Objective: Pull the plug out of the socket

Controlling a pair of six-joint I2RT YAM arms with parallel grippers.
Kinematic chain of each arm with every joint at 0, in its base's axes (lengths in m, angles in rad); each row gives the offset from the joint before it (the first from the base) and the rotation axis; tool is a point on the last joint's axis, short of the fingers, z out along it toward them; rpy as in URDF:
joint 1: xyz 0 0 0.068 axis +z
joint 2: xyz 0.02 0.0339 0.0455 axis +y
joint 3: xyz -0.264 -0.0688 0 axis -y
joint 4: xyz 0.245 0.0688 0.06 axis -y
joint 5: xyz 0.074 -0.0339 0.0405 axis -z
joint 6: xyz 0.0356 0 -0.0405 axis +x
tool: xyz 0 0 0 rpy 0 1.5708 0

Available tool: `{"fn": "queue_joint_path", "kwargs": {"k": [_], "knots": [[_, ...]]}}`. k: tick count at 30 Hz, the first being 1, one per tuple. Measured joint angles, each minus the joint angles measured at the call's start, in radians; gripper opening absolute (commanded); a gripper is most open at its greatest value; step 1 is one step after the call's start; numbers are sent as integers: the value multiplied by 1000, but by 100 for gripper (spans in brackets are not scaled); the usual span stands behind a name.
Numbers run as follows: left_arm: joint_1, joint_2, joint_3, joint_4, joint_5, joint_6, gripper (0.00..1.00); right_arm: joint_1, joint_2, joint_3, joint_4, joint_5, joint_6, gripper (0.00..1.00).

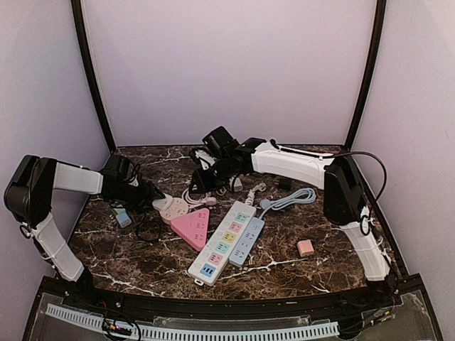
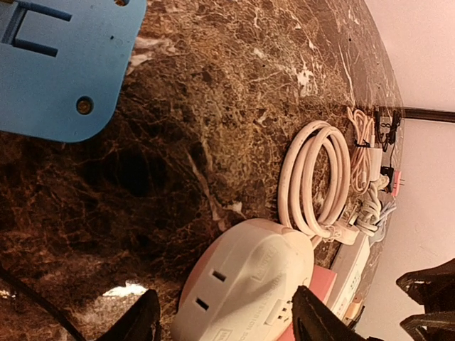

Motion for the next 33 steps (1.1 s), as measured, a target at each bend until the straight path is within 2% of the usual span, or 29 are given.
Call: {"fn": "queue_joint_path", "kwargs": {"k": [10,17,25,33], "knots": [[5,-2,-52,130,108,-105,51,21,97,81,40,-114,62,26],[5,-34,-83,157,148,-136,43,21,166,107,67,-179,111,22],[5,-74,-83,152,168,-108,39,22,209,113,95,-212,159,18],[-7,-64,2,19,139,10,33,22,238,136,110,-231,196,15]]}}
